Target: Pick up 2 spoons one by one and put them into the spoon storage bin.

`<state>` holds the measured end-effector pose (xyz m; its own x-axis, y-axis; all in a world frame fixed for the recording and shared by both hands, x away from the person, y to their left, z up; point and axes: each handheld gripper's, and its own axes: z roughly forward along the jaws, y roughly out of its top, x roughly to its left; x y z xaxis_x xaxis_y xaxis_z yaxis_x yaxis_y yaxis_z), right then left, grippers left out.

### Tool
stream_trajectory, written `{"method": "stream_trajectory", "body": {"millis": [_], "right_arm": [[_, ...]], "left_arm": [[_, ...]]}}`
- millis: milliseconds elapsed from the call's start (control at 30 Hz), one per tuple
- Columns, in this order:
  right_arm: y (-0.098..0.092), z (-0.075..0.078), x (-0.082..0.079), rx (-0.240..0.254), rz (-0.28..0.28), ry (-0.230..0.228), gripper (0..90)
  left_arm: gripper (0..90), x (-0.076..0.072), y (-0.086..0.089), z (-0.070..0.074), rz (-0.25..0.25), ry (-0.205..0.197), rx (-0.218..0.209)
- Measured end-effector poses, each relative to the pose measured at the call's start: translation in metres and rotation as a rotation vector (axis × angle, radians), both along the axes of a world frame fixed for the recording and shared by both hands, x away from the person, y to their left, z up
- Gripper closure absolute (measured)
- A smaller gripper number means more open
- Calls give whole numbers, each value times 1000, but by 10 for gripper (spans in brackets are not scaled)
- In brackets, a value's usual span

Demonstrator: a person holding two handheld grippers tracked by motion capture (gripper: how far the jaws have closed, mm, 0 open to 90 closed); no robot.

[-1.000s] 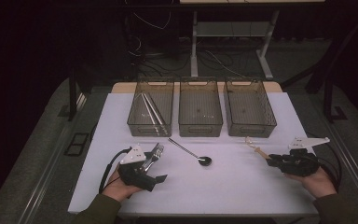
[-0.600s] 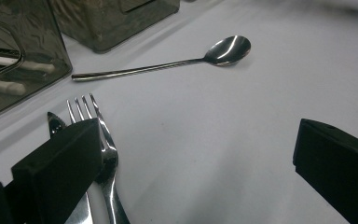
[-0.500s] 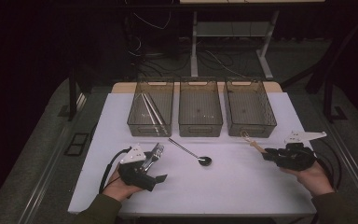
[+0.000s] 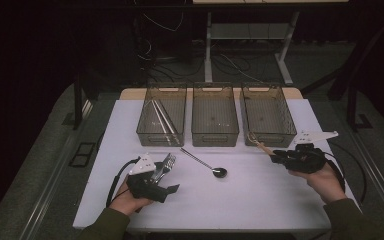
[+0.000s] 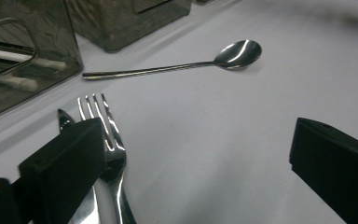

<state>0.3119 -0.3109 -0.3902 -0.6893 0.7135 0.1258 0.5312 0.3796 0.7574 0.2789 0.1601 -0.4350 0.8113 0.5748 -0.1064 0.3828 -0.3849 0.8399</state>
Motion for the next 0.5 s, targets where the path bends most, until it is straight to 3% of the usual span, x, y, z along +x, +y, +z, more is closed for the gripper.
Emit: {"method": "stream_trajectory", "body": {"millis": [367, 500], "right_arm": [[31, 6, 19, -4, 38, -13, 734], [41, 9, 27, -2, 38, -19, 734]], "left_arm": [[38, 1, 1, -3, -9, 14, 42], [42, 0, 3, -2, -15, 13, 28]]}}
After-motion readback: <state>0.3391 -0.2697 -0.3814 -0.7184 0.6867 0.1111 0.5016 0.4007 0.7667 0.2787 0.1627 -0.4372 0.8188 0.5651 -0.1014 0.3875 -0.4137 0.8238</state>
